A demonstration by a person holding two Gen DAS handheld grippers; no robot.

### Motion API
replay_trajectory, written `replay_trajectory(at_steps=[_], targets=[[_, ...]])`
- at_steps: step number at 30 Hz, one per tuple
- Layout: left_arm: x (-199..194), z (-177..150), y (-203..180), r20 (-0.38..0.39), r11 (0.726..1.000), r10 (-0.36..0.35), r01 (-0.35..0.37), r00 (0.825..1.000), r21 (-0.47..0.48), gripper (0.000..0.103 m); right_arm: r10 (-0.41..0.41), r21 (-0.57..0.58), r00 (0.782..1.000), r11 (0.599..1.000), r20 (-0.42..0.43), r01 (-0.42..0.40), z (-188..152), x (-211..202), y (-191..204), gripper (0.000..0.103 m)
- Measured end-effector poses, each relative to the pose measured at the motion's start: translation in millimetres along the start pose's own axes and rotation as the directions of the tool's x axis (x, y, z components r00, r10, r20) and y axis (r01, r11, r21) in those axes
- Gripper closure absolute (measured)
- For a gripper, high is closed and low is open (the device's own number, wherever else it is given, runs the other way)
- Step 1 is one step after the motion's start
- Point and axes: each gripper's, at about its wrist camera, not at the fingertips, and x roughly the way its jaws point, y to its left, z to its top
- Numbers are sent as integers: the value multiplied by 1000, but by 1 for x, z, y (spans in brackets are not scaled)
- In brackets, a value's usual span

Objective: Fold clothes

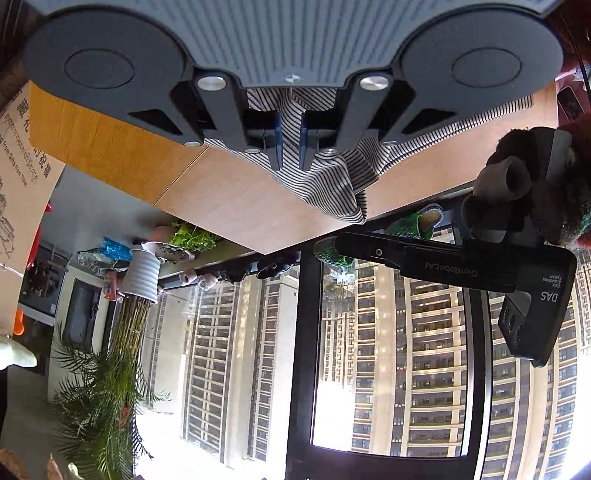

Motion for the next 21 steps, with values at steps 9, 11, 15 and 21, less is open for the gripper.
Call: replay_trajectory(at_steps=[9,11,15,21], targets=[[61,-35,33,-240,995,-52,29,969,-96,42,122,114,988,987,-90,-112,22,39,-35,40],[53,-38,40,-235,991,-80,52,969,-123,42,166,63,977,985,-130,-159,27,58,-28,38],[39,-45,53,-223,980,-135,97,965,-175,41,231,47,957,973,-176,-226,41,111,-27,38],[3,-52,67,-182,966,-195,157,964,-203,9,353,162,891,934,-284,-319,32,177,-32,37]])
